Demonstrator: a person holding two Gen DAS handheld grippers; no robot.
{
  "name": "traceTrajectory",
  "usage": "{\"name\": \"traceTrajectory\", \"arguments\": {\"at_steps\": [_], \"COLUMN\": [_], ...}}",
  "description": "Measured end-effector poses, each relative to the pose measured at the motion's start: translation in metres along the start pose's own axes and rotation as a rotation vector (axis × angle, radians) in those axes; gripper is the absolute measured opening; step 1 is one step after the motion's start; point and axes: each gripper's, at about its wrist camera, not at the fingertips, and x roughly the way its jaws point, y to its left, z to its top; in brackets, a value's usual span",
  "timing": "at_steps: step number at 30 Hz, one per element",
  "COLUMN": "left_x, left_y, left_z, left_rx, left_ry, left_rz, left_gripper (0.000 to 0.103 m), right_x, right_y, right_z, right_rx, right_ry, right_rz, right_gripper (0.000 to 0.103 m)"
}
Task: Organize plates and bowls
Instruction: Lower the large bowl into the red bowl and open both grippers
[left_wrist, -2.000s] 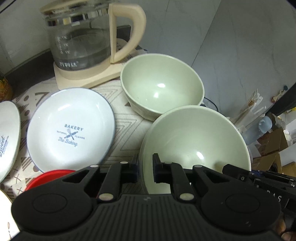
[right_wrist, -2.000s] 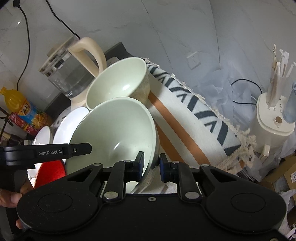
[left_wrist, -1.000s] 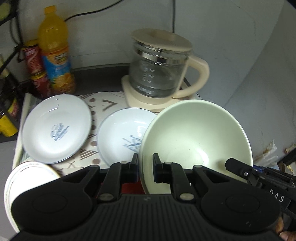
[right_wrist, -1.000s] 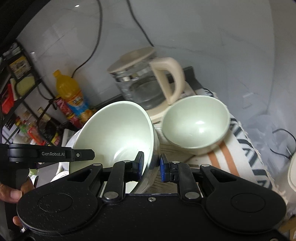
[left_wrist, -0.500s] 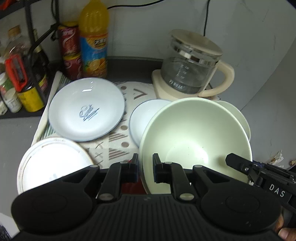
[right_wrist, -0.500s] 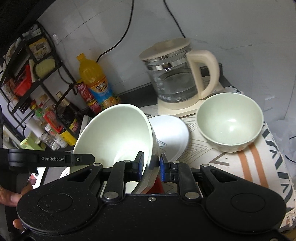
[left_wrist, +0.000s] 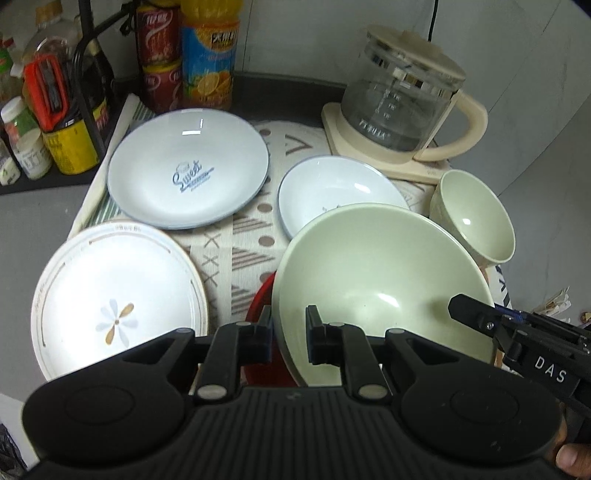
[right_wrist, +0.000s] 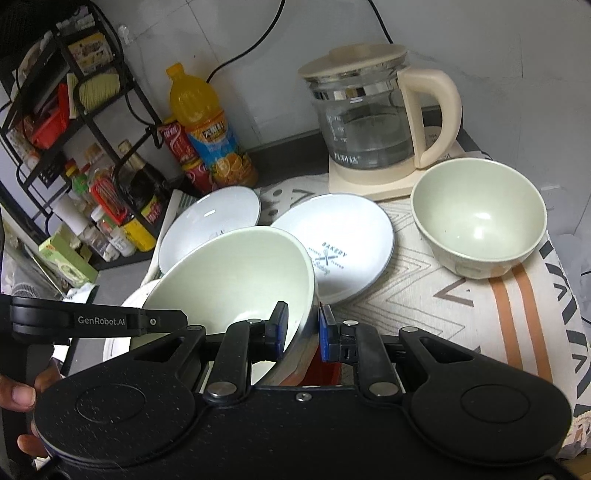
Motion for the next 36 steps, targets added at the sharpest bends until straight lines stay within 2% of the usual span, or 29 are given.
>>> {"name": "traceTrajectory", "arguments": {"at_steps": [7, 14, 20, 26, 27, 32, 33, 34, 36], "left_x": [0.015, 0.030, 0.032, 0.023, 0.021, 0.018, 0.017, 0.014, 0.007], "left_y": [0.006, 0.009, 0.015, 0.014, 0.014, 0.009, 0.007, 0.005, 0.002], "left_z": [-0.014, -0.021, -0.018, -0.012, -0.011, -0.005, -0.004, -0.003, 0.000], "left_rx": [-0.026, -0.046, -0.100, -0.097, -0.094, -0.076, -0.070, -0.060, -0.032], "left_ry": [0.050, 0.088, 0.117, 0.107, 0.101, 0.119, 0.118, 0.108, 0.068], "left_rz": [0.004, -0.004, -0.004, 0.018, 0.018, 0.011, 0.008, 0.018, 0.060], "left_gripper": [0.013, 0.014, 0.020, 0.023, 0.026, 0.038, 0.044, 0.059, 0.078], "right_x": [0.008, 0.014, 0.022, 0.028, 0.028, 0.032, 0.033, 0.033, 0.033], "right_y": [0.001, 0.000, 0.000, -0.005, -0.006, -0.004, -0.004, -0.004, -0.005], "right_z": [-0.009, -0.011, -0.012, -0.012, -0.011, -0.008, -0.007, -0.007, -0.006], "right_rx": [-0.019, -0.052, -0.054, -0.031, -0.029, -0.045, -0.041, -0.039, -0.028], "right_ry": [0.031, 0.032, 0.034, 0.034, 0.030, 0.022, 0.027, 0.029, 0.027], "right_rz": [-0.012, -0.045, -0.056, -0.055, -0.056, -0.048, -0.041, -0.035, -0.029], "right_gripper": [0.017, 0.010, 0.008, 0.003, 0.000, 0.000, 0.000, 0.000, 0.000]}}
